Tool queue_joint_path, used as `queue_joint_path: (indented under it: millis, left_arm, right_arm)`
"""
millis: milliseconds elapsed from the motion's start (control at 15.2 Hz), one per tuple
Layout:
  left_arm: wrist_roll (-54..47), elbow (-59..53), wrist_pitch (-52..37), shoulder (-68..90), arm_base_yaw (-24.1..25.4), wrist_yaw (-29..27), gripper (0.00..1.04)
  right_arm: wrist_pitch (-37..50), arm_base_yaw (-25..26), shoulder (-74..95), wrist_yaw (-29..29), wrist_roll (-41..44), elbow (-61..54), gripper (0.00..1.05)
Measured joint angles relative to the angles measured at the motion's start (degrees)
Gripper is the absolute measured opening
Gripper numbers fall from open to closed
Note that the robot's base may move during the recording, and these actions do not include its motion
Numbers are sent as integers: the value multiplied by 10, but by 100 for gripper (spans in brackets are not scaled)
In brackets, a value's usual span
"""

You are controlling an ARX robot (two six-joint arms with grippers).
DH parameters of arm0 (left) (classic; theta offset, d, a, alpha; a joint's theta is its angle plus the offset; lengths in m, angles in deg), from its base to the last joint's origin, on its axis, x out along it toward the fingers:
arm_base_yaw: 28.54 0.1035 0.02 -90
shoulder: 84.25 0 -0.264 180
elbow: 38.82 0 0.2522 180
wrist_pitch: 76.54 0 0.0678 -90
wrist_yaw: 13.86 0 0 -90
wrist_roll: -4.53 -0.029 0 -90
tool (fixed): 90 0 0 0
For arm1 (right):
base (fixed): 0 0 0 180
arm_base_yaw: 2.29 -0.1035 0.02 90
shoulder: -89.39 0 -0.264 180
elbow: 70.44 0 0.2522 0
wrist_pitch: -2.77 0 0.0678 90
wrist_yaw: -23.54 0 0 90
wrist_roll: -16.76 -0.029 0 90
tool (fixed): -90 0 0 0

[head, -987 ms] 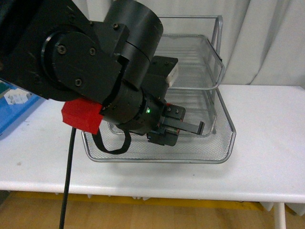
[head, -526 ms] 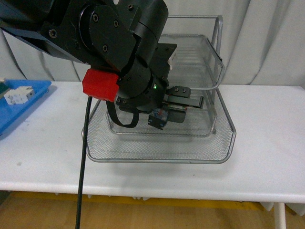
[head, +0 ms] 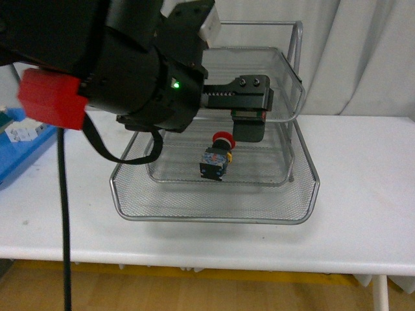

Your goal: Place button on rack with both arms

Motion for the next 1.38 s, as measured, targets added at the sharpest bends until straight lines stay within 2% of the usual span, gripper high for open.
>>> queue_joint_path:
  millis: [132, 263, 329, 395, 461, 526, 592, 724, 855, 987, 1053, 1118, 1382]
  left_arm:
    - [-23, -88, -71, -83, 12, 8, 98]
    - [-25, -169, -95, -190, 37, 29, 98]
    - [-32, -221, -134, -244, 50, 10, 96]
    - [-53, -297, -252, -298, 65, -97, 83]
    - [-62, -362, -285, -367, 99, -140, 73]
    - [-68, -424, -270, -452, 153, -135, 60]
    - [-69, -463, -269, -505, 176, -127, 47]
    - [-71, -500, -263, -547, 186, -89, 22]
    - [-71, -529, -249, -588, 205, -77, 2]
    - [-72, -548, -231, -627, 223, -59, 2]
    - [-73, -558, -219, -648, 259, -19, 2]
    - [-73, -567, -206, -669, 269, -21, 2]
    - [-73, -589, -149, -749, 266, -15, 2]
  right_arm:
    - [0, 0, 0, 0, 0, 0, 98]
    - [0, 0, 0, 0, 0, 0, 98]
    - [0, 0, 0, 0, 0, 0, 98]
    - [0, 0, 0, 0, 0, 0, 98]
    - [0, 0, 0, 0, 0, 0, 98]
    - [0, 0, 0, 0, 0, 0, 98]
    - [0, 0, 0, 0, 0, 0, 98]
    - [0, 0, 0, -2, 0, 0, 98]
    - [0, 0, 0, -2, 0, 0, 98]
    - [0, 0, 0, -2, 0, 0, 98]
    - [0, 0, 0, -2, 0, 0, 98]
    - [0, 0, 0, -1, 0, 0, 98]
    - [0, 0, 0, -2, 0, 0, 98]
